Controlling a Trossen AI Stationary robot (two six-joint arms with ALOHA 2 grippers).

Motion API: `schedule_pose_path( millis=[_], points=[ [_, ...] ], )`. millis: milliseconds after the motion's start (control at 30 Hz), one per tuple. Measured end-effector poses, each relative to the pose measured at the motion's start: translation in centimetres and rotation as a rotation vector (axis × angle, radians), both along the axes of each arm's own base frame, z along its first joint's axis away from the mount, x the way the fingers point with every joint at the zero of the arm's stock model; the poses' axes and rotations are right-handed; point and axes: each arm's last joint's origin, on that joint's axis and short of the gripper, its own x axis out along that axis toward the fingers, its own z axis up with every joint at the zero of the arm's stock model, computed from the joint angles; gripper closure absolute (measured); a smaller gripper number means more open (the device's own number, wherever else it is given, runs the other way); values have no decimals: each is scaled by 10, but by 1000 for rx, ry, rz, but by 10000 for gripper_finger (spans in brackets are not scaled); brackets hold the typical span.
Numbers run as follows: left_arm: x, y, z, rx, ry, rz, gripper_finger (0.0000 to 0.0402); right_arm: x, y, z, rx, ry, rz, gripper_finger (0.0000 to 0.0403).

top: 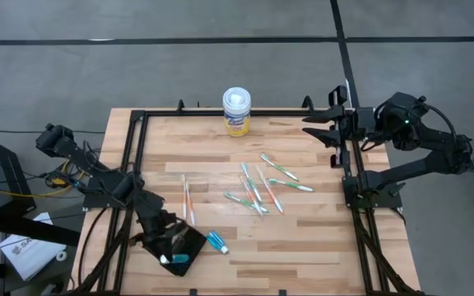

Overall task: Pick & Place toothbrushing station
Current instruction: Put the blue mouthwash into the black wire organizer bin

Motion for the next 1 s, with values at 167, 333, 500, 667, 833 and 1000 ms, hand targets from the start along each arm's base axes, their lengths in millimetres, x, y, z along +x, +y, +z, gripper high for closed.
schedule_pose_path(
  millis=[167,333,500,667,833,1000],
  points=[
    [-9,12,-12,29,34,39,317,0,0,-1,0,8,-1,320],
    [-15,16,-21,69,23,110,317,0,0,-2,0,18,-1,320],
    [-15,14,-22,85,27,159,317,1,0,-2,1,21,-4,320],
    [-17,11,-21,79,28,144,317,1,-1,-2,7,20,-18,320],
    [-21,6,-21,71,31,107,317,0,-6,-2,23,16,-60,320],
    [-23,4,-24,83,40,96,317,0,-9,-1,49,7,-73,320]
  ],
)
